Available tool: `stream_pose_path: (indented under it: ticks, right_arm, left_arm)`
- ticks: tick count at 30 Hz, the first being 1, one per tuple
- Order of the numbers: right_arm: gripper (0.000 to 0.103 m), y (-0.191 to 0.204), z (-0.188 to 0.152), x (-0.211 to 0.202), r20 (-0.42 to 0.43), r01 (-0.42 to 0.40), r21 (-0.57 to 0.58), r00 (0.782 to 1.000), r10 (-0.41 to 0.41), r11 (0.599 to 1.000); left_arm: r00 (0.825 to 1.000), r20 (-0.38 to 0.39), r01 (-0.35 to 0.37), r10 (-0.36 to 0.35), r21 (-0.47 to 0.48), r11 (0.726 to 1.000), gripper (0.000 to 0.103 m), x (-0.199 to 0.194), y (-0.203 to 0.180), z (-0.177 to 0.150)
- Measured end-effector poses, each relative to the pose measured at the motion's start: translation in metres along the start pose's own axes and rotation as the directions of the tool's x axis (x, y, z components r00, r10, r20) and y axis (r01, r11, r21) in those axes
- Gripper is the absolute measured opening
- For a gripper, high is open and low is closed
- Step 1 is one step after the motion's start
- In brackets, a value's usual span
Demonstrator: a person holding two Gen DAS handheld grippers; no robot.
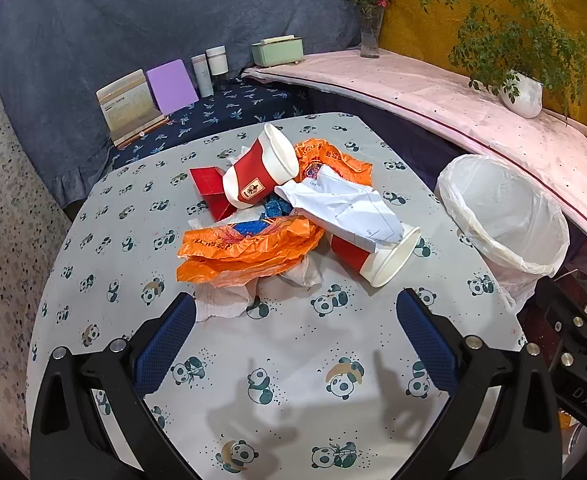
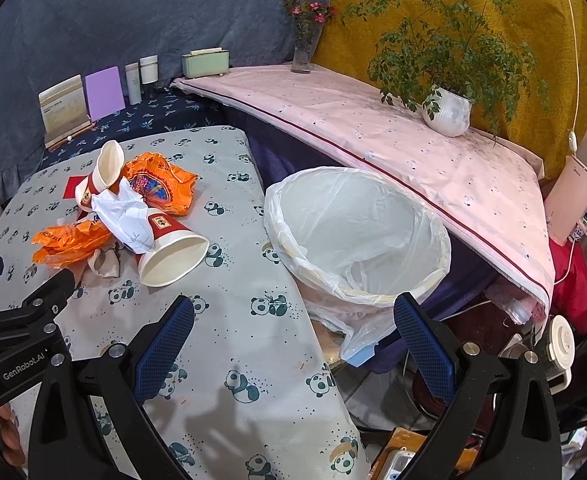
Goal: Collect trash
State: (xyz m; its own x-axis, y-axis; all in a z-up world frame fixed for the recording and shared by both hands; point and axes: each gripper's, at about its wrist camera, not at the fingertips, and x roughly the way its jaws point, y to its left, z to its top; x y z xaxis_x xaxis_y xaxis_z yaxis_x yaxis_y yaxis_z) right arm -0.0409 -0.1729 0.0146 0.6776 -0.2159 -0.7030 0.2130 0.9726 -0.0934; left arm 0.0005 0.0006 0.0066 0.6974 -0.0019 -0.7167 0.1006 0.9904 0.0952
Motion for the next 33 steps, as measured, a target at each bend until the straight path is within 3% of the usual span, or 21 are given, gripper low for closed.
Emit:
stream_pose_path:
  ticks: [22, 27, 33]
  right_arm:
    - [0.096, 0.002, 0.032, 0.007, 0.011, -0.001, 0.013, 1.000, 0.001, 1.000]
    - [0.096, 0.012, 0.041, 0.017, 0.006, -0.026, 0.005, 1.000, 0.026, 1.000]
    - [0.096, 0.045, 0.052, 0.031, -0.006, -0.091, -0.038, 0.996, 0.090, 0.995]
  left_arm:
    - [0.999, -0.027, 0.038, -0.038, -0.004, 0.999, 0.096, 0.013, 0.003, 0.038]
    - [0.997, -0.052, 0.052, -0.055, -0.044, 0.998, 0.096, 0.028, 0.025, 0.042]
    - [0.996, -0.091, 0.010, -0.020, -0.110, 0.994, 0.096, 0.053, 0.066, 0.040]
